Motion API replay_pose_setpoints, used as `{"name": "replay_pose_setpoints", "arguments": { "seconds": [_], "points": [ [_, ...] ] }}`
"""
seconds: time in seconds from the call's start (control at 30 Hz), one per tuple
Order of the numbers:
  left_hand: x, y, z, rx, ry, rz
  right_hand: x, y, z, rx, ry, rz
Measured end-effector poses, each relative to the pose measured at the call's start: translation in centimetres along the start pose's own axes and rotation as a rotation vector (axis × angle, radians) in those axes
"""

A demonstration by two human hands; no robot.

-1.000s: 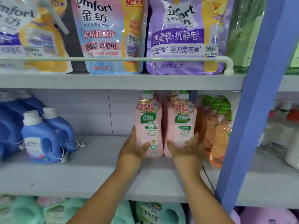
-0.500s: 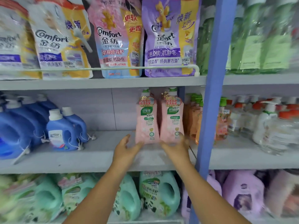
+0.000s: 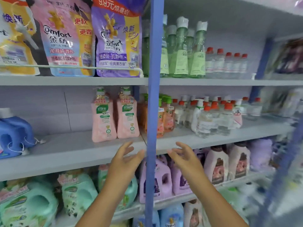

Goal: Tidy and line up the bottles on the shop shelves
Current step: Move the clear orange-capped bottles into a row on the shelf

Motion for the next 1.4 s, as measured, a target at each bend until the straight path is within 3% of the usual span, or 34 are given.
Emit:
{"name": "replay_pose_setpoints", "arguments": {
  "seconds": [0.27, 0.47, 0.63, 1.0, 1.4],
  "points": [
    [17.8, 0.0, -0.3, 0.001, 0.118, 0.030, -17.1, -4.3, 4.9, 0.032, -0.095, 0.032],
    [31.9, 1.2, 0.3, -0.006, 0.068, 0.048, -30.0, -6.2, 11.3, 0.039, -0.119, 0.027],
    [37.6, 1.0, 2.5, 0.001, -0.021, 0.098, -36.1, -6.0, 16.6, 0.002, -0.122, -0.006],
    [40.8, 2.6, 12.5, 0.133, -0.244, 0.173, -31.1, -5.3, 29.6, -0.090, 0.015, -0.161],
    [41.2, 5.3, 13.9, 0.119, -0.392, 0.164, -29.6, -6.3, 34.0, -0.268, -0.084, -0.339]
  ]
}}
Point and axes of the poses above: each hand's wrist, its own z-axis towards the middle knuckle, its own x-axis out of the palm, y = z × x, the point moved 8 cm from there along z, towards the middle knuckle, and after that the axes turned 5 degrees about -y, right-handed, at the moved point
